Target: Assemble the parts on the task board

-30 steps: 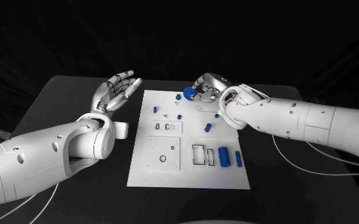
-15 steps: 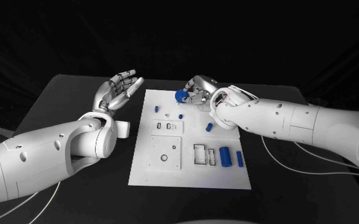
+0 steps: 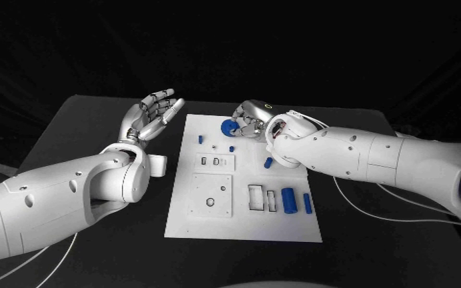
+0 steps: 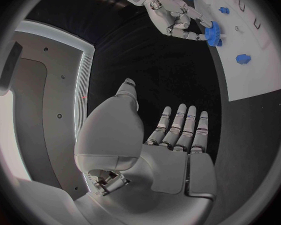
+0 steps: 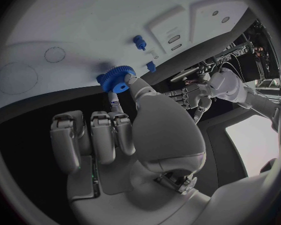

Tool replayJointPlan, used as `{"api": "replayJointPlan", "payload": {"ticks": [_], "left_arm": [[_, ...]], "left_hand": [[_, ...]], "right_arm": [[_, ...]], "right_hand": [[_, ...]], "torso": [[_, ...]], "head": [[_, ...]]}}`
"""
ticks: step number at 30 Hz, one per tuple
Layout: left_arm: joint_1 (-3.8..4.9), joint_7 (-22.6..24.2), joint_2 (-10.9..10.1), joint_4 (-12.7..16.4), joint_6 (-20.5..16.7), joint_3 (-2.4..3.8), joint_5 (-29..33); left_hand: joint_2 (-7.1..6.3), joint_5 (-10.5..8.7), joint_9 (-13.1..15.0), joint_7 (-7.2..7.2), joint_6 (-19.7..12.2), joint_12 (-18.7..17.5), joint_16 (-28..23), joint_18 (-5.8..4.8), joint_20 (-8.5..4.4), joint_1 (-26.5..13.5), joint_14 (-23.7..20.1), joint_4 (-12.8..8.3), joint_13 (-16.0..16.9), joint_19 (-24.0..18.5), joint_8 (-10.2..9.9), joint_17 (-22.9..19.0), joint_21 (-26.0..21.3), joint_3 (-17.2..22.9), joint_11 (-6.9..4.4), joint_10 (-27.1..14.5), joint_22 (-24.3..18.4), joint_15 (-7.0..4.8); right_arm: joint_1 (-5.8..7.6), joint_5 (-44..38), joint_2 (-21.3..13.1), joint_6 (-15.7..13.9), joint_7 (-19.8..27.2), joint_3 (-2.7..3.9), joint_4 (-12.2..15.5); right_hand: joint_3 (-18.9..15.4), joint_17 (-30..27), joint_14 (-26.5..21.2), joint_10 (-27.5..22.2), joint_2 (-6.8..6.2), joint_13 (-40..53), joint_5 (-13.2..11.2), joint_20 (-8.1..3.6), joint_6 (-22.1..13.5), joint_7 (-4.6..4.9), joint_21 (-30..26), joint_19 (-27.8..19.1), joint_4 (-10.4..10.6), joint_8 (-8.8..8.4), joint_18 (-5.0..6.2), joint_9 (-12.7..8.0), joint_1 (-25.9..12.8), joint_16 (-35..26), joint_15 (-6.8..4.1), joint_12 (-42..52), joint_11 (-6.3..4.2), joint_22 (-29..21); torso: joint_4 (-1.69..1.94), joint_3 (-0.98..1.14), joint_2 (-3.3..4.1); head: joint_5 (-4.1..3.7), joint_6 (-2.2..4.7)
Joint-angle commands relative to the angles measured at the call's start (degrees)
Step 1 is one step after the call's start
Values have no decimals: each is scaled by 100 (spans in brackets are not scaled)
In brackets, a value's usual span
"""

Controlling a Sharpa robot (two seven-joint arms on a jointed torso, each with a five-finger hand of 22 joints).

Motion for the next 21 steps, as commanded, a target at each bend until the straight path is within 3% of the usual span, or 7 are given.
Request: {"api": "replayJointPlan", "payload": {"ticks": [1, 21], "left_arm": [[7, 51, 6, 24, 29, 5, -26], [10, 49, -18, 41, 21, 6, -26]], "left_hand": [[60, -25, -9, 865, -5, 39, 25, 94, 10, -4, -25, -3, -7, -44, 38, -5, -20, 40, 1, 2, -5, 14], [60, -25, -9, 865, -5, 39, 25, 94, 10, -4, -25, -3, -7, -44, 38, -5, -20, 40, 1, 2, -5, 14]], "right_arm": [[-11, -256, 36, 228, -91, 2, -54], [-64, -293, 164, 382, -178, 1, -222]], "right_hand": [[40, 1510, 597, 601, 4, 1509, -23, 27, 217, -175, 26, 600, 7, -6, -81, 63, -79, 23, 27, 16, 30, 1509], [57, 1510, 597, 601, 13, 1509, -95, 41, 181, -161, 26, 600, 17, -72, -81, 43, -111, 23, 39, 16, 45, 1509]], "torso": [[1, 0, 5], [1, -2, 10]], "head": [[6, 7], [14, -34]]}}
